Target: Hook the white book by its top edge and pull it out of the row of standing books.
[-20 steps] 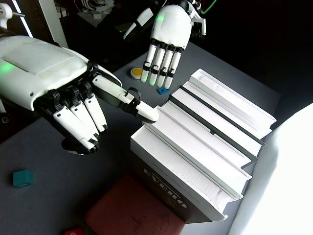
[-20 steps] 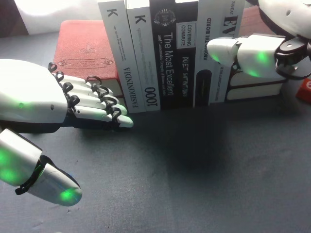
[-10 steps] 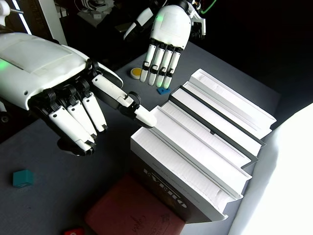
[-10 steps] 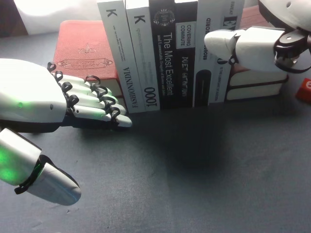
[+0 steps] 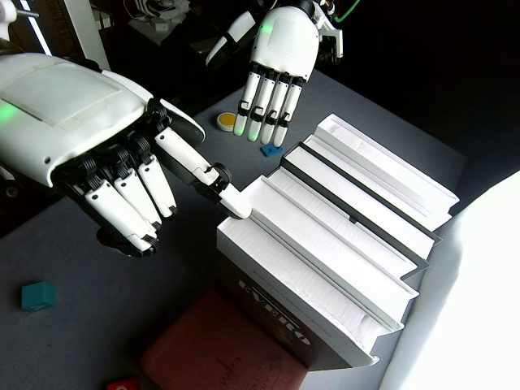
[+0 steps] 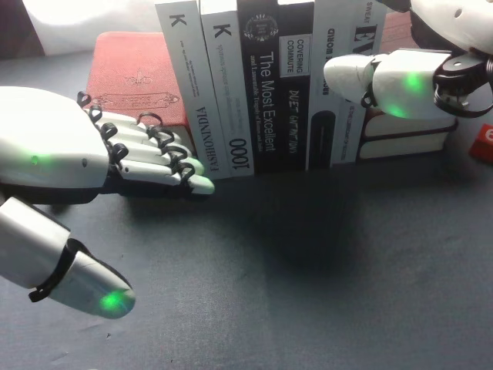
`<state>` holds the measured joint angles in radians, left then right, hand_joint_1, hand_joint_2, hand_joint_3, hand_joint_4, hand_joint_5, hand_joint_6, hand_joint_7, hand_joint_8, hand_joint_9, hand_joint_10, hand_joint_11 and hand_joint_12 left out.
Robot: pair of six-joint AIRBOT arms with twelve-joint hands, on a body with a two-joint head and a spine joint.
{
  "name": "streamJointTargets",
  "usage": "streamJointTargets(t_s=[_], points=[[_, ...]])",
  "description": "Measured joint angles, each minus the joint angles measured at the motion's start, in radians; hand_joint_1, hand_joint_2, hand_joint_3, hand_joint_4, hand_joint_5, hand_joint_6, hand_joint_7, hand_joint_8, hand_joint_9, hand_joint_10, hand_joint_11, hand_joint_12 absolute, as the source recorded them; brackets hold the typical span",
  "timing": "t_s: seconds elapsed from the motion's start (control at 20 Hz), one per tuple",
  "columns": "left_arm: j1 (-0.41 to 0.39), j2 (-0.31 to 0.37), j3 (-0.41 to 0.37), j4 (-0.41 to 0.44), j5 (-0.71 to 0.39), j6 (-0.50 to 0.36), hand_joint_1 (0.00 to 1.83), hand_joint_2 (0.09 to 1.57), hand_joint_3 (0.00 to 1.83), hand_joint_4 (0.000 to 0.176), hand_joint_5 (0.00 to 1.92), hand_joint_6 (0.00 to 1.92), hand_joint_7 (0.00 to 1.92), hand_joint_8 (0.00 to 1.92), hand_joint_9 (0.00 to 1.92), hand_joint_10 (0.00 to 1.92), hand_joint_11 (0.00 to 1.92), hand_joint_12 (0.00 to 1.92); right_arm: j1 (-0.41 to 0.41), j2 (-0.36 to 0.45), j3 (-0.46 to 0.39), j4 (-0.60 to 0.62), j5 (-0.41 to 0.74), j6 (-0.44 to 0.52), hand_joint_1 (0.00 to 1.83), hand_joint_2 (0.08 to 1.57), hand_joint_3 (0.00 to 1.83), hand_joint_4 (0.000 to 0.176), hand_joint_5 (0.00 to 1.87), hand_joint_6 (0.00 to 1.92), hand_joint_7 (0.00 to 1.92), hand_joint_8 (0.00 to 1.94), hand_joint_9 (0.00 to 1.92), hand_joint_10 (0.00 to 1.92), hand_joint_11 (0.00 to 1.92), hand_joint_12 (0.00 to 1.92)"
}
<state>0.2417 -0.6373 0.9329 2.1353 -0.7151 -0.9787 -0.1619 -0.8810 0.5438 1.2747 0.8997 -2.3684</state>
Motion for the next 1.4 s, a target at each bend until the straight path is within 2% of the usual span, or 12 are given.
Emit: streamJointTargets(t_s=[0.3,0.35,0.45,0.55,0.7,0.8,1.0,1.05,1.3,1.4], points=[[-0.002,0.0,-0.007,0.005,0.002,-0.003,0.0,1.05,0.0,0.0,0.0,0.0,0.0,0.0,0.0,0.0,0.0,0.0,0.0,0.013,-0.025,0.002,-0.002,0.001,0.0,1.16,0.0,0.0,0.28,0.01,1.09,1.94,1.05,1.92,0.73,1.92],[-0.002,0.0,-0.007,0.005,0.001,-0.003,0.0,1.06,0.01,0.0,0.0,0.0,0.0,0.0,0.0,0.0,0.0,0.0,0.003,0.014,-0.027,0.008,0.0,0.004,0.0,1.16,0.0,0.0,0.26,0.01,1.05,1.94,1.01,1.92,0.67,1.92],[-0.004,0.0,-0.007,0.005,0.001,-0.003,0.0,1.06,0.0,0.0,0.0,0.0,0.0,0.0,0.0,0.0,0.0,0.0,0.006,0.014,-0.034,0.011,0.01,0.008,0.0,1.16,0.0,0.0,0.29,0.01,1.09,1.94,1.06,1.92,0.78,1.92],[-0.011,0.0,-0.007,0.007,0.001,-0.003,0.0,1.05,0.0,0.0,0.0,0.0,0.0,0.0,0.0,0.0,0.0,0.0,0.01,0.017,-0.039,0.021,0.016,0.006,0.0,1.16,0.0,0.0,0.29,0.0,1.12,1.94,1.08,1.92,0.8,1.92],[-0.011,0.0,-0.007,0.01,0.008,-0.003,0.0,1.05,0.0,0.0,0.0,0.0,0.0,0.0,0.0,0.0,0.0,0.0,0.018,0.024,-0.058,0.069,0.018,-0.021,0.02,1.16,0.0,0.0,0.29,0.0,1.12,1.94,1.09,1.92,0.76,1.92],[-0.011,0.0,-0.01,0.011,0.01,-0.003,0.0,1.05,0.0,0.0,0.0,0.0,0.0,0.0,0.0,0.0,0.0,0.0,0.018,0.026,-0.066,0.077,0.019,-0.044,0.0,1.16,0.0,0.0,0.28,0.0,1.1,1.94,1.09,1.92,0.8,1.92],[-0.012,0.0,-0.014,0.014,0.013,-0.003,0.0,1.04,0.0,0.0,0.0,0.0,0.0,0.0,0.0,0.0,0.0,0.0,0.018,0.026,-0.071,0.094,0.02,-0.067,0.0,1.17,0.0,0.0,0.32,0.0,1.1,1.94,1.03,1.92,0.69,1.92],[-0.016,0.0,-0.021,0.019,0.016,-0.003,0.0,1.05,0.0,0.0,0.0,0.0,0.0,0.0,0.0,0.0,0.0,0.0,0.022,0.029,-0.071,0.098,0.031,-0.079,0.0,1.17,0.0,0.0,0.33,0.01,1.11,1.94,1.04,1.92,0.71,1.92],[-0.016,0.0,-0.036,0.016,0.013,-0.006,0.0,1.05,0.0,0.0,0.0,0.0,0.0,0.0,0.0,0.0,0.0,0.0,0.02,0.029,-0.043,-0.005,0.059,-0.053,0.01,1.16,0.0,0.0,0.33,0.0,1.13,1.94,1.07,1.92,0.75,1.92],[-0.016,0.0,-0.035,0.023,0.016,-0.006,0.0,1.06,0.0,0.0,0.0,0.0,0.0,0.0,0.0,0.0,0.0,0.0,0.01,0.029,-0.04,-0.019,0.067,-0.05,0.03,1.15,0.0,0.0,0.35,0.01,1.14,1.94,1.11,1.92,0.82,1.92]])
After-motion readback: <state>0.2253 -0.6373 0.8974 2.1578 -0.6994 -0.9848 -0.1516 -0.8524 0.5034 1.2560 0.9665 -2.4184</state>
